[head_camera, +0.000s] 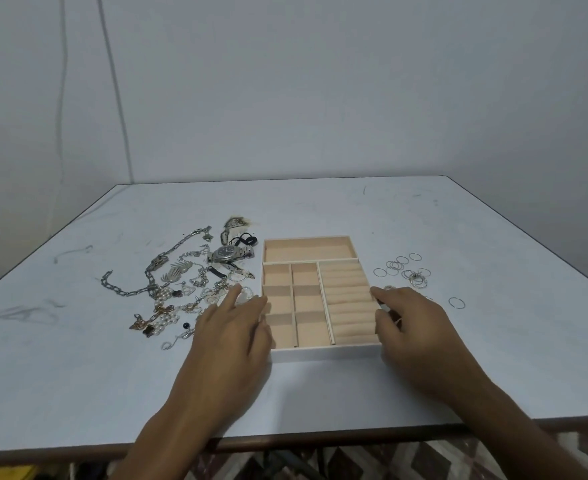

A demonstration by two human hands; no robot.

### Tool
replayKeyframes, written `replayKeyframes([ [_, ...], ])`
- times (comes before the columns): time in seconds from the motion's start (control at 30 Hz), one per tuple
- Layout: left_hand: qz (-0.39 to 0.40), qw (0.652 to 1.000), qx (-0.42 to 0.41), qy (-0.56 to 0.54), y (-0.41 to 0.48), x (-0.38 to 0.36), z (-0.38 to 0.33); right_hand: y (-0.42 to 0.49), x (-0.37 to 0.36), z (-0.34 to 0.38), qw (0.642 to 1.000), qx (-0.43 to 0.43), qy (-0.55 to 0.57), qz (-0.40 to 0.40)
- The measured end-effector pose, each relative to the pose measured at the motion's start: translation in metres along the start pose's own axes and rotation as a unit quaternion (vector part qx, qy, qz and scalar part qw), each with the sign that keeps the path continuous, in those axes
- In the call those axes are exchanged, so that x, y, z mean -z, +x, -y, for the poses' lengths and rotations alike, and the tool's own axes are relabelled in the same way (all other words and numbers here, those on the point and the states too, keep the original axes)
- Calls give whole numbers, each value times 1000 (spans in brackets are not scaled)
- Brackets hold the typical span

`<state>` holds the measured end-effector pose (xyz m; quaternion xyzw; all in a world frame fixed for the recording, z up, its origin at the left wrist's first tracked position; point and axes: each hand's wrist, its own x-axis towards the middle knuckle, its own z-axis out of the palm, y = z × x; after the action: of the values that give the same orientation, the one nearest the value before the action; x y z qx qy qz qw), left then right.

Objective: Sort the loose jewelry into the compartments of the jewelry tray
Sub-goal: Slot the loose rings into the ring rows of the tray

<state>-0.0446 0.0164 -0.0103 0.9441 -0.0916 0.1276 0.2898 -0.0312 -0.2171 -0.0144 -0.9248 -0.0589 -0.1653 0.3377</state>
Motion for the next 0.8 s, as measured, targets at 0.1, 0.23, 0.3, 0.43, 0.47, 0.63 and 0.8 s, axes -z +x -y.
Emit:
replayKeyframes([
  [0.1, 1, 1000, -7, 7, -5, 3, -2, -6, 2, 1, 1000, 1, 6, -8],
  [0.23, -5, 1000, -13, -2, -12, 2, -1, -13, 4, 4, 1000, -2, 2, -8],
  [0.3, -7, 1000, -25, -3, -15, 0, 3, -16, 5, 5, 1000, -3, -7, -8],
  [0.43, -7, 999, -37, -7, -17, -3, 12, -19, 5, 5, 1000, -2, -22, -13],
  [0.47, -8, 999, -39, -9, -17, -4, 13, -19, 5, 6, 1000, -6, -21, -12],
  [0.63, -62, 995, -81, -17, -11, -3, 4, -17, 12, 6, 1000, -24, 2, 3],
  [0.8, -85, 989, -119, -13, 19, -14, -25, -5, 28, -5, 999, -41, 2, 23],
])
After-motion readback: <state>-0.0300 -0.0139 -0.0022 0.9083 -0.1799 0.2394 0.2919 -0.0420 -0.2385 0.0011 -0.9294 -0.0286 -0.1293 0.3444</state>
